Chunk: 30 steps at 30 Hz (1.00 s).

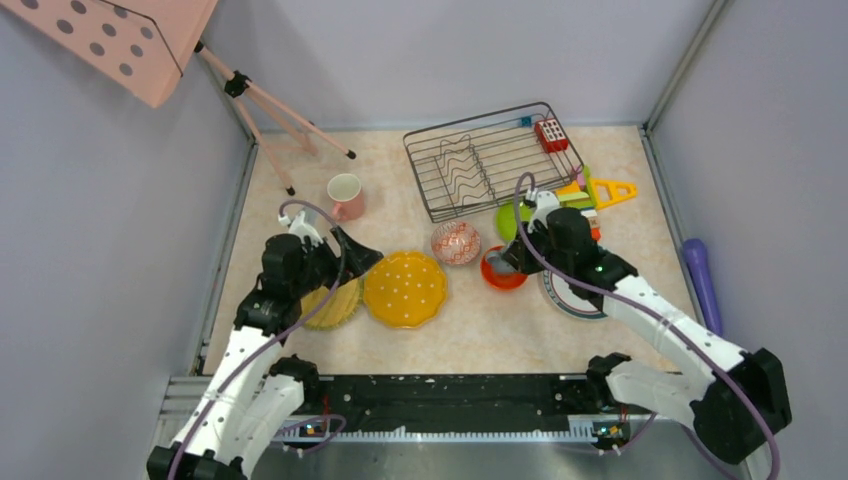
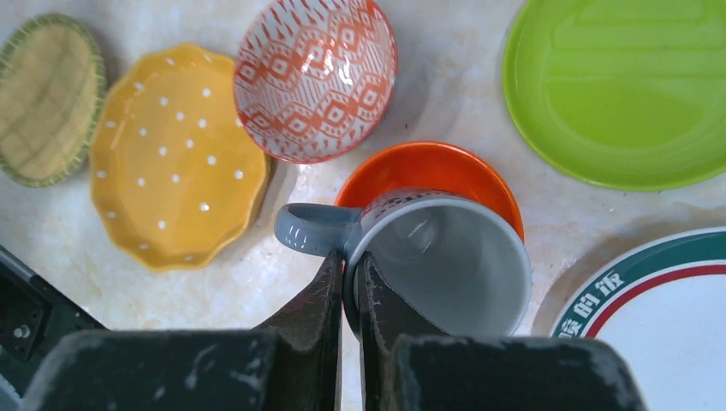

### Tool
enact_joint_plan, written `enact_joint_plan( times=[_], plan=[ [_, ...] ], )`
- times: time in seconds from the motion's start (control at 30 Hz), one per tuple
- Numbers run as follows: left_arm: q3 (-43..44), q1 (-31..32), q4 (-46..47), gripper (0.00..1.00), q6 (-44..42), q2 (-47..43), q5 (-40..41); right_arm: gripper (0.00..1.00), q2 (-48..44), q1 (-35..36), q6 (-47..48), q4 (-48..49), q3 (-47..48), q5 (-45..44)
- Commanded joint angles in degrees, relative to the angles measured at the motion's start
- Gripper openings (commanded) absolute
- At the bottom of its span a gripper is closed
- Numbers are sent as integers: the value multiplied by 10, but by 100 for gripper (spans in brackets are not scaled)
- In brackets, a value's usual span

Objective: Load the mixed dishes into the dish rack

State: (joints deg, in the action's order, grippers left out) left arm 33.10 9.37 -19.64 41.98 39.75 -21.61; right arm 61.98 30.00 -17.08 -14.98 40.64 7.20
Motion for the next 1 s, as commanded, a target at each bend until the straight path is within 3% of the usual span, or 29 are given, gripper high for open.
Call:
enact_joint_plan(
  times=[0.0,0.13,0.33,0.97],
  plan=[
    [-11,61,81,86,61,13,15,0,-78,5,11,66,16,-1],
    [-10,121,127,85,106,38,33,0,-134,5,-3,137,-22,13],
    [-1,153,151,85,154,62,27,0,-186,5,-21,209,-62,28],
    [-10,264,325,77,342,100,71,0,-194,5,-38,427,-142,148]
  ],
)
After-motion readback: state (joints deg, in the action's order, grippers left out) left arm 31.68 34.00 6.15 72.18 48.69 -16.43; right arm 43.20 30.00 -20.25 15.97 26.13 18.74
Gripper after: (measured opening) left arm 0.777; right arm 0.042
